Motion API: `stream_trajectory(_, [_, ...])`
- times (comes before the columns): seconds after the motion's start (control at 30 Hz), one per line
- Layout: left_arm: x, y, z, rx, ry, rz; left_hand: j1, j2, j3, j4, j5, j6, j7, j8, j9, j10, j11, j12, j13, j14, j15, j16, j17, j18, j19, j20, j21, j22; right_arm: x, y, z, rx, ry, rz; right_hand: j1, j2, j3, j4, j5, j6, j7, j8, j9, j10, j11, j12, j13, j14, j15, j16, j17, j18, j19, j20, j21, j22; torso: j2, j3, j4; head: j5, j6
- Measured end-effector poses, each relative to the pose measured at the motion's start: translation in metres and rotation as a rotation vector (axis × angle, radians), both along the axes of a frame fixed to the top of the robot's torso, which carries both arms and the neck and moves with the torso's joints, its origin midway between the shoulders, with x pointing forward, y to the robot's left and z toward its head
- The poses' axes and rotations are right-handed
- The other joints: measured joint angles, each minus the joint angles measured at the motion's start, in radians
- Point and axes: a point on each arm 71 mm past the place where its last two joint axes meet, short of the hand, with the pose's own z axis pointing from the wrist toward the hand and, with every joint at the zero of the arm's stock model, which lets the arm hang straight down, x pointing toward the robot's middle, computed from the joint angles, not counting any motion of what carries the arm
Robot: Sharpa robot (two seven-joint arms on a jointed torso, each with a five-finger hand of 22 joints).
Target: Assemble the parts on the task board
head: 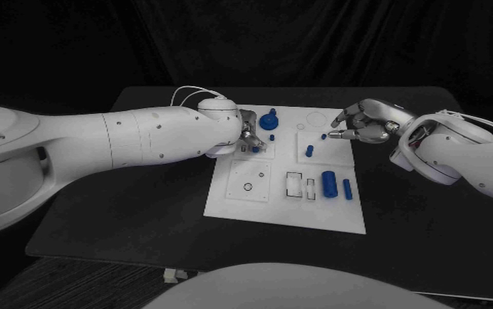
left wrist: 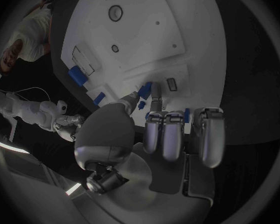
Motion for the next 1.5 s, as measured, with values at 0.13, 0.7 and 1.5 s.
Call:
stream_trajectory(0.13, [0.0,0.0,0.0,0.0,0.001,0.0,0.0,0.0,-0.003,0.003,0.0,-0.003,0.003,0.0,0.0,0.0,0.0,0.0,0.0,0.0,0.0,0.0,0.0,0.0,0.0,0.0,0.0,0.0,0.0,0.0,0.0,0.0,0.001,0.0,0.004,0.004,0.0,0.0,0.0,0.0,0.0,0.0,-0.001,0.0,0.0,0.0,0.0,0.0,0.0,0.0,0.0,0.0,0.0,0.0,0.0,0.0,0.0,0.0,0.0,0.0,0.0])
stream_trajectory(0.7, [-0.001,0.001,0.001,-0.01,-0.003,-0.002,0.038,0.0,-0.012,0.002,0.027,-0.003,0.003,-0.005,0.006,0.0,0.0,0.0,0.0,0.0,0.0,0.0,0.0,0.0,0.0,0.0,-0.004,0.0,0.0,-0.001,-0.001,-0.002,0.004,-0.002,0.004,0.004,0.0,0.0,0.0,0.0,0.0,0.0,-0.001,0.0,0.0,0.0,0.0,0.0,0.0,0.0,0.0,0.0,0.0,0.0,0.0,0.0,0.0,-0.0004,0.0001,-0.001,0.0])
stream_trajectory(1.5, [-0.001,0.012,0.0,-0.018,-0.021,0.03,0.0,-0.021,-0.176,0.139,-0.057,-0.054,0.01,0.041,0.097,0.0,0.0,0.0,0.0,0.0,0.0,0.0,0.0,0.016,0.0,0.0,-0.016,0.0,-0.001,-0.004,-0.002,-0.005,0.012,-0.005,0.004,0.004,0.0,0.0,0.0,0.0,0.0,0.0,-0.001,0.0,0.0,0.0,0.0,0.0,0.0,0.0,0.0,0.0,0.0,0.0,0.0,0.0,0.0,-0.0004,0.0002,-0.004,0.0])
